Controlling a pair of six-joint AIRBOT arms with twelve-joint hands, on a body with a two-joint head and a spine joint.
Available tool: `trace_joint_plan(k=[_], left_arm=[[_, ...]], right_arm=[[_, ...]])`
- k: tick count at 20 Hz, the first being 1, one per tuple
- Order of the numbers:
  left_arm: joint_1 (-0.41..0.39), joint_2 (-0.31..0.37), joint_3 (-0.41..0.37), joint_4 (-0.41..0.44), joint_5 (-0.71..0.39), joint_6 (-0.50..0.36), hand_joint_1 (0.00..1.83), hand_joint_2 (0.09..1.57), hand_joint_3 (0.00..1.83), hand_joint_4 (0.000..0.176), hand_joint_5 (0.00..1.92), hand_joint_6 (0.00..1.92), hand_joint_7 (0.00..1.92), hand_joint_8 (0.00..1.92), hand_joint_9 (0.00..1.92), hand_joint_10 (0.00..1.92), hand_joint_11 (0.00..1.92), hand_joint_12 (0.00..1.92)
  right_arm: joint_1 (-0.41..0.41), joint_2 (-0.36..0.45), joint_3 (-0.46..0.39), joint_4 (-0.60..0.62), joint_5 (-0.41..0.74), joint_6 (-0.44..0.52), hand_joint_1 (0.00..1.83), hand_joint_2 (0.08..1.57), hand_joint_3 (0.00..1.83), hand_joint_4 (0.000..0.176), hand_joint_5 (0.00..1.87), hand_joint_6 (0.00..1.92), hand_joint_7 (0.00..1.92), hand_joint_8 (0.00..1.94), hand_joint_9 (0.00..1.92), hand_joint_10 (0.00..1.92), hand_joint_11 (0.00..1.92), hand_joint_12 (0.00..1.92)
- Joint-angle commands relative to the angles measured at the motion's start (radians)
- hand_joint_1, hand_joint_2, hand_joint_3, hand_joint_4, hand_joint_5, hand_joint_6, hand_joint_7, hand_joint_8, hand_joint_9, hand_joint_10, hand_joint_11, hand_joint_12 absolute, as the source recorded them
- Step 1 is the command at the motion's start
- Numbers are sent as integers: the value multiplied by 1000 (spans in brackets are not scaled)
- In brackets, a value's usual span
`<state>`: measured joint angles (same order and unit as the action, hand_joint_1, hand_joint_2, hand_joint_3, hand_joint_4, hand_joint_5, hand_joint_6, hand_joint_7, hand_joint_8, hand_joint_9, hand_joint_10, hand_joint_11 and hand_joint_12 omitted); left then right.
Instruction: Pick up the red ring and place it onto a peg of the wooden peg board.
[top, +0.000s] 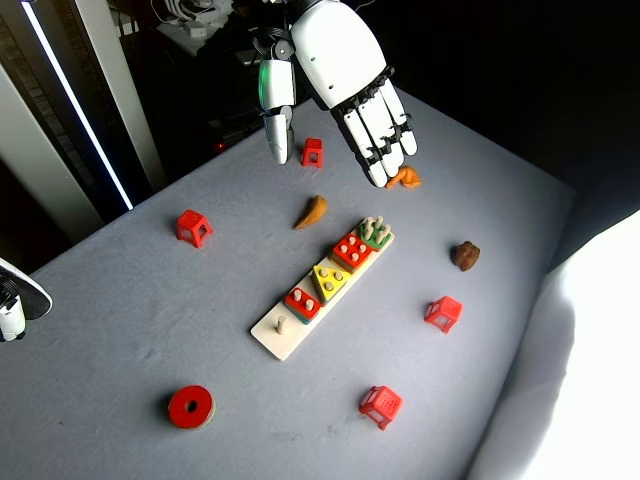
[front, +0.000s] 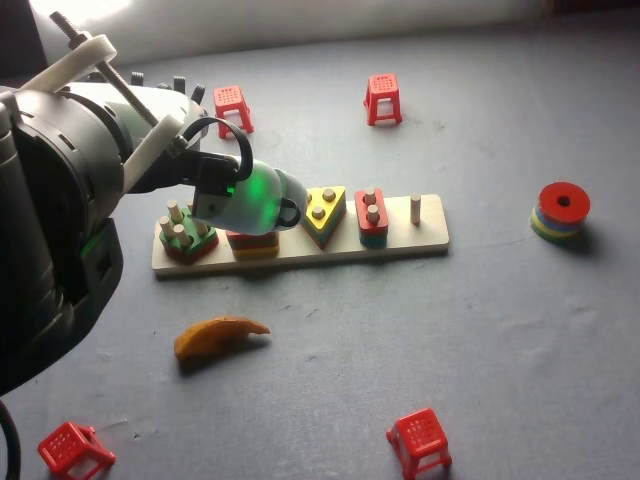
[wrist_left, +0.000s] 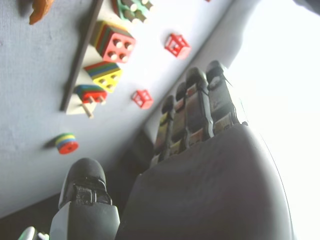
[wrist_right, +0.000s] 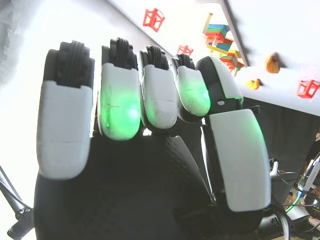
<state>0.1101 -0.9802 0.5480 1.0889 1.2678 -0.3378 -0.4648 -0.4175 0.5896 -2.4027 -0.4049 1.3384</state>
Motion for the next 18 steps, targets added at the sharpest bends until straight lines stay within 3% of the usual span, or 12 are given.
trace_joint_plan(k=[1,2,3,5,12,14,16,18], left_arm=[[-13,0,-2,93,7,3,0,906,201,0,0,22,0,20,0,14,0,31],[-13,0,-3,93,7,3,0,906,201,0,0,22,0,20,0,14,0,31],[-13,0,-3,93,7,3,0,971,54,0,0,0,0,0,0,0,0,0],[-13,0,-3,93,7,3,0,963,43,0,0,0,0,0,0,0,0,0],[-11,0,-3,93,7,3,0,1000,42,0,0,0,0,0,0,0,0,0],[-11,0,-2,93,7,2,0,1000,37,0,0,0,0,0,0,0,0,0],[-10,0,-1,93,7,1,0,1006,35,0,0,0,0,0,0,0,0,0],[-10,-2,-2,93,7,1,0,995,26,0,0,0,0,0,0,0,0,0]], right_arm=[[12,6,0,-28,-88,-1,397,913,164,0,27,75,15,46,0,40,0,154],[12,6,0,-28,-88,-1,397,913,164,0,27,75,15,46,0,40,0,154],[13,5,0,-28,-88,-1,420,980,19,0,48,7,26,1,6,0,0,123],[14,4,1,-28,-88,-1,413,996,14,0,1,0,0,0,0,0,0,4],[40,-14,14,-14,-81,0,406,986,3,0,0,0,0,0,0,0,1,1],[70,-35,42,14,-30,-1,534,927,0,0,0,0,0,0,0,0,0,0],[113,-66,79,43,20,-28,779,879,0,0,0,0,0,0,0,0,0,0],[167,-104,116,224,60,-192,1001,854,0,0,0,0,0,0,0,0,23,11]])
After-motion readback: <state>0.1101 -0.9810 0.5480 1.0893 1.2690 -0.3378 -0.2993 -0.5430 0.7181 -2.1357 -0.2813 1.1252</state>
